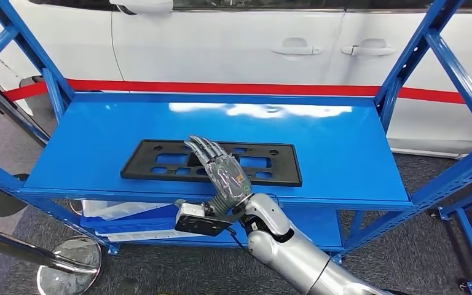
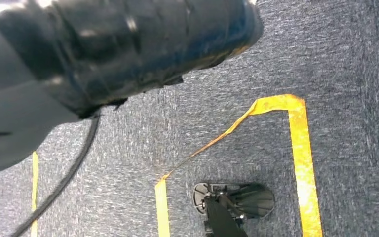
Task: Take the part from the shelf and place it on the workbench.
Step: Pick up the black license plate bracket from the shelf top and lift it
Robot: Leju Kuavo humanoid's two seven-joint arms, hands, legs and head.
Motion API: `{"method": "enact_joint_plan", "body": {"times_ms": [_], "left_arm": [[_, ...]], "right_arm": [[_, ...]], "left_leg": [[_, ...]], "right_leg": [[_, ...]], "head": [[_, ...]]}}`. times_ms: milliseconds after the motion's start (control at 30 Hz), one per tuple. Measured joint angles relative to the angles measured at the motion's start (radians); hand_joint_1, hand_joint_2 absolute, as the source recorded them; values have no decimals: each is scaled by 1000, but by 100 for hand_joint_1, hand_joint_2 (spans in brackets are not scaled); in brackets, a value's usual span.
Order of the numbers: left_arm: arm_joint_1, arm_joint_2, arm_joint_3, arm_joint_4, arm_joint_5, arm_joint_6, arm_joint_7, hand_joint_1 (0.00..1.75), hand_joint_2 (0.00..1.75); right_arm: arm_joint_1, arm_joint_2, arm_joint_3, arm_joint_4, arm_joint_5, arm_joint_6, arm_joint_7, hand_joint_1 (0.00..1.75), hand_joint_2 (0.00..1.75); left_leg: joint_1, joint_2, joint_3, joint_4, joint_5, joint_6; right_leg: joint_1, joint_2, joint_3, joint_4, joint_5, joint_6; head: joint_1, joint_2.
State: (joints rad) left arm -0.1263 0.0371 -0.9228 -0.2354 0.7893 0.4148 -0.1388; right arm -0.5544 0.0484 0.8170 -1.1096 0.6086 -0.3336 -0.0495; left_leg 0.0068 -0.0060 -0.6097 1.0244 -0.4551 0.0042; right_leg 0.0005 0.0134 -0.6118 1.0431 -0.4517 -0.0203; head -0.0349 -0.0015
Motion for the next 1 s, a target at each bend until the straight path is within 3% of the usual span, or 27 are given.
{"method": "enact_joint_plan", "body": {"times_ms": [67,167,233,267,367,433,567,600,667,700,733,767,800,867,933,1000], "left_arm": [[0,1,0,0,0,0,1,0,0],[1,0,0,0,1,1,2,0,0],[3,0,0,0,1,0,3,0,0],[5,1,0,0,1,0,4,0,0],[6,4,0,1,0,-3,8,0,0],[6,5,0,2,0,-4,9,0,0],[9,5,0,2,-1,-5,12,0,0],[9,5,0,2,-1,-5,12,0,0],[9,6,0,2,-4,-6,16,0,0],[9,7,0,3,-6,-7,18,0,0],[9,8,0,4,-9,-9,22,0,0],[10,8,0,5,-12,-10,25,0,0],[10,9,-1,6,-15,-11,27,0,0],[11,9,-1,6,-20,-11,31,0,0],[10,9,-2,6,-23,-12,34,0,0],[10,10,-2,6,-23,-12,36,0,0]], "right_arm": [[-2,0,0,12,8,-4,4,0,175],[-4,1,1,34,2,-6,5,0,175],[2,0,1,48,-7,-4,4,0,175],[5,0,1,53,-12,-2,2,0,175],[10,0,1,65,-23,8,-5,0,175],[13,0,1,72,-24,12,-7,0,175],[18,-1,2,83,-29,16,-9,0,175],[18,-1,2,85,-34,21,-9,0,175],[20,-3,2,93,-43,31,-10,0,175],[22,-5,2,98,-47,37,-11,0,175],[25,-6,2,105,-52,42,-13,0,175],[26,-8,2,112,-58,45,-16,0,175],[26,-9,2,120,-64,47,-21,0,175],[24,-9,2,136,-71,46,-29,0,175],[21,-10,3,153,-69,43,-31,0,175],[19,-12,3,170,-63,40,-30,0,175]], "left_leg": [[2,1,-12,29,-21,-10],[5,1,-91,196,-100,-21],[6,1,-128,263,-110,-22],[5,1,-121,244,-88,-20],[2,1,-37,60,0,-8],[-4,0,-7,-2,11,-1],[-1,1,4,-19,16,16],[2,2,8,-24,18,22],[2,3,10,-26,18,28],[2,3,10,-25,17,29],[2,3,10,-24,16,29],[3,2,10,-23,15,29],[3,2,10,-20,13,27],[3,0,8,-9,6,19],[2,-1,3,0,1,7],[3,-1,1,0,2,-3]], "right_leg": [[-3,-2,5,-6,3,-10],[-3,-5,8,-9,3,-19],[-1,-5,8,-8,1,-21],[0,-4,10,-8,1,-22],[2,-1,14,-7,-3,-18],[3,-1,14,-8,-5,-11],[4,-3,7,9,-22,7],[3,-3,-8,44,-44,12],[-1,-4,-66,164,-102,18],[-4,-4,-95,222,-121,20],[-7,-5,-113,253,-122,23],[-10,-5,-114,248,-105,26],[-14,-5,-96,205,-73,27],[-17,-6,-37,78,-16,28],[-14,-5,-6,13,-2,22],[-10,-3,-4,9,-2,10]], "head": [[-3,0],[-9,0],[-8,0],[-8,0],[-8,0],[-8,0],[-6,0],[-5,0],[-4,0],[-4,0],[-4,0],[-4,0],[-3,0],[-3,0],[-4,0],[-5,0]]}}
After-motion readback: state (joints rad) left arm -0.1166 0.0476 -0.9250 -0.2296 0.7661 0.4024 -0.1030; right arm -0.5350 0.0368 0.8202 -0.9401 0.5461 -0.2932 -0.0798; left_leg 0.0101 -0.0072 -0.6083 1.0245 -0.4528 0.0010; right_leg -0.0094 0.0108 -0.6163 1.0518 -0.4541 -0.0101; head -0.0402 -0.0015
